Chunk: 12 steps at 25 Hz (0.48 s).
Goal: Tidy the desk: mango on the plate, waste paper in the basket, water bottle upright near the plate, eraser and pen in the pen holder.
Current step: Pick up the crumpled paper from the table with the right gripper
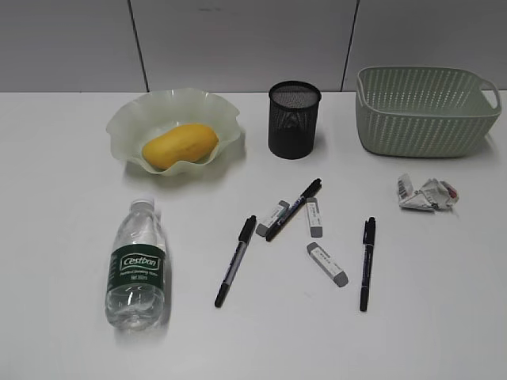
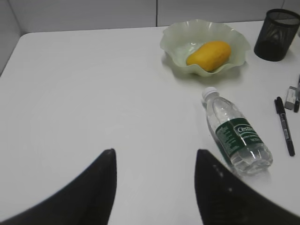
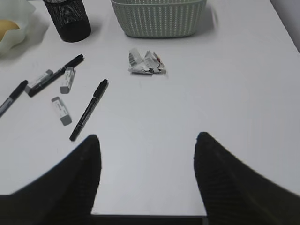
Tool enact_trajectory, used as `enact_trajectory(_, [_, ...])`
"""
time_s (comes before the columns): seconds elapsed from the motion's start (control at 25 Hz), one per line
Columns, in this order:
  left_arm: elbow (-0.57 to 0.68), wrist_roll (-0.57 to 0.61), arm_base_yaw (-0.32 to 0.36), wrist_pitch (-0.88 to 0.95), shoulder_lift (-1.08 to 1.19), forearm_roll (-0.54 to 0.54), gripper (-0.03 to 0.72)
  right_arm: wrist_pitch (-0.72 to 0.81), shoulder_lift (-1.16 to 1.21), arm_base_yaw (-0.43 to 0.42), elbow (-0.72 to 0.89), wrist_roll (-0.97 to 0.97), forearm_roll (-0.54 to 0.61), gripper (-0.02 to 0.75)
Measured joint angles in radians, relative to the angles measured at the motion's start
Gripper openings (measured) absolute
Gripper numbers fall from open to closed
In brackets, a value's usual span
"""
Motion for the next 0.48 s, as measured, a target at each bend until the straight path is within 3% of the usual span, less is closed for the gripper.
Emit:
enact_trajectory(0.24, [0.000, 0.000, 0.022, 0.000, 0.000, 0.000, 0.396, -0.046, 0.219, 0.000, -0.021, -0.108, 0.004, 0.496])
enact_trajectory(0.48, [0.000, 0.000, 0.022, 0.000, 0.000, 0.000, 0.387, -0.335, 0.649, 0.000, -0.032, -0.154, 0.004, 0.496])
